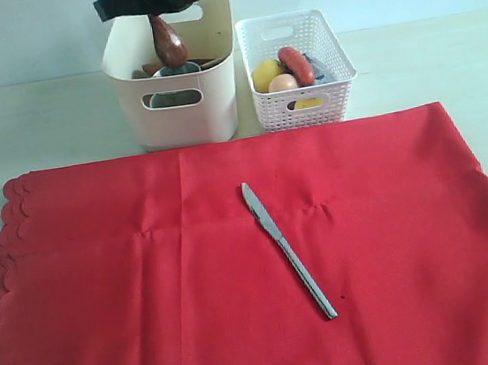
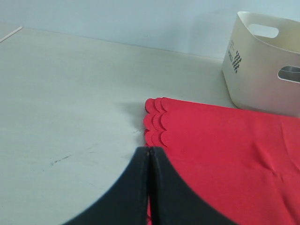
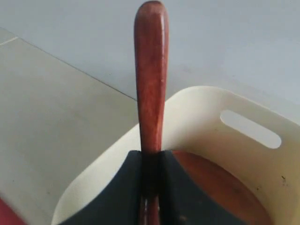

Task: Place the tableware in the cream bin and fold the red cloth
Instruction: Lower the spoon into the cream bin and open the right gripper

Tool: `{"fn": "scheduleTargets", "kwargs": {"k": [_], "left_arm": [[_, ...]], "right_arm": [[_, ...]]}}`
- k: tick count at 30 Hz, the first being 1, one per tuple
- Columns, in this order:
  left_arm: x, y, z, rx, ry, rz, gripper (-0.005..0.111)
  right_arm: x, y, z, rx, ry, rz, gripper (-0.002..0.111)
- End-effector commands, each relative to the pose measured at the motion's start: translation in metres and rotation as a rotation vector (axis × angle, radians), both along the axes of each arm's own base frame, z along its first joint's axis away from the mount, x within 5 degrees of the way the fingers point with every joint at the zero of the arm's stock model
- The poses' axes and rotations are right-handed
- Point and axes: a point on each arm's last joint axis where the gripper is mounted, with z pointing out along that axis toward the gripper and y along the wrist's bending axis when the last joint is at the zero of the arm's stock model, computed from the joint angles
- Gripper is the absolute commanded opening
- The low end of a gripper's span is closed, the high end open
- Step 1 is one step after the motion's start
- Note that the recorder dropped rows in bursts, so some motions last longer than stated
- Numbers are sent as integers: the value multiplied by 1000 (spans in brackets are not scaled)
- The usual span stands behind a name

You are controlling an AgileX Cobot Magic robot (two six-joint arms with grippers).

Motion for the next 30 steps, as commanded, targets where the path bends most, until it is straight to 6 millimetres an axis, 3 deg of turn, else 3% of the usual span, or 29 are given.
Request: {"fn": "scheduleTargets", "kwargs": {"k": [1, 13, 18, 24, 30], "left_arm": [[0, 0, 1, -3, -12, -3, 0], [0, 0, 1, -3, -12, -3, 0], [0, 0, 1, -3, -12, -3, 0], [0, 0, 1, -3, -12, -3, 0], [0, 0, 1, -3, -12, -3, 0]], "right_arm": [[6, 3, -8, -4, -67, 5, 0], [17, 9, -47, -4, -88, -9, 0], [19, 10, -64, -22, -63, -8, 15], [19, 10, -62, -24, -59, -7, 38], [16, 8, -41, -5, -82, -7, 41]]}}
